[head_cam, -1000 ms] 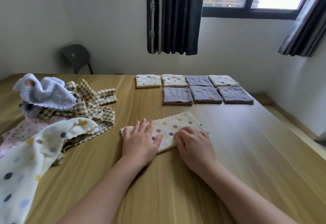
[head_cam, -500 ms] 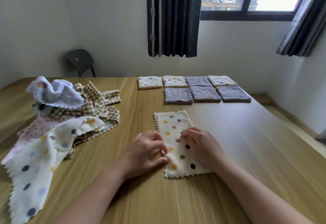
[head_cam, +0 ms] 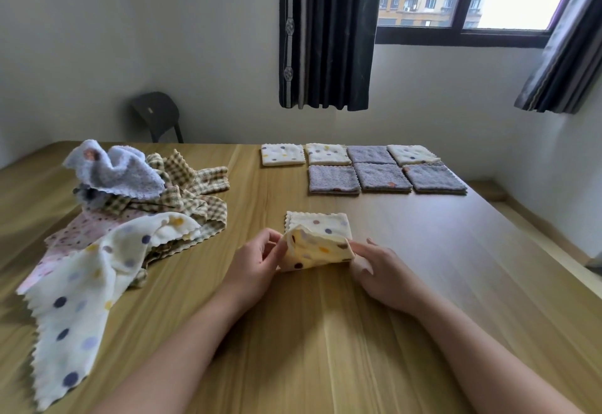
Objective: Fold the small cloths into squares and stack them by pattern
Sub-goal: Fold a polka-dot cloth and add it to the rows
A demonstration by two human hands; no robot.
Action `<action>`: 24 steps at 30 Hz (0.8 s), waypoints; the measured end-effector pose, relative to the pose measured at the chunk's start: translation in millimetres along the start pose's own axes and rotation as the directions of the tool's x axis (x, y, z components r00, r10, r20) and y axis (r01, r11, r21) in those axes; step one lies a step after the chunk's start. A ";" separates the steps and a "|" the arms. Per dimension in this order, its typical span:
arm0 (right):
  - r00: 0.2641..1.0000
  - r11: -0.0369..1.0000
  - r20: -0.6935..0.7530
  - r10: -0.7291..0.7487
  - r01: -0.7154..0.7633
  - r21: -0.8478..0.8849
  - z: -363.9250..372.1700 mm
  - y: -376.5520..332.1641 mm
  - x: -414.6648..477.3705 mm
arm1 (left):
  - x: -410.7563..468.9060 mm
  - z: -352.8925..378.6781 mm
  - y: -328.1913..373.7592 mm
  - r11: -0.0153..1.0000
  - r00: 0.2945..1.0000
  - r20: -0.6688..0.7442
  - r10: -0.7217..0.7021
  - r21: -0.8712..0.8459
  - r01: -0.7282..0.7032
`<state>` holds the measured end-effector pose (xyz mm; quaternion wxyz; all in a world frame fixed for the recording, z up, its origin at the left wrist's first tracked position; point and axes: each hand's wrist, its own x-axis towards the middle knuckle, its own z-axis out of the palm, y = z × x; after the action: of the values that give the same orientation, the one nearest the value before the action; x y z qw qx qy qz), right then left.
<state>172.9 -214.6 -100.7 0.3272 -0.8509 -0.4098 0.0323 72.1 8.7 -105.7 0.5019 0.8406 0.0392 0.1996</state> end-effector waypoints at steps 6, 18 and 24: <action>0.989 0.990 -0.121 -0.091 0.102 0.093 9.0 -2.6 0.1 | 0.3 -2.5 1.3 0.995 0.994 0.091 0.060 0.078 -0.068; 0.990 0.976 0.064 -0.123 0.109 0.188 2.3 -3.6 -1.6 | -0.6 -4.4 -7.0 0.848 0.922 0.254 0.291 0.377 -0.372; 0.985 0.977 0.045 -0.167 0.160 0.139 -1.6 -4.9 -2.3 | -4.4 -5.2 -7.1 0.841 0.927 0.278 0.250 0.412 -0.350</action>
<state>168.6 -214.9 -97.1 0.3737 -0.7890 -0.4844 0.0569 67.0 15.4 -111.0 0.2549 0.9464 -0.1023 0.1699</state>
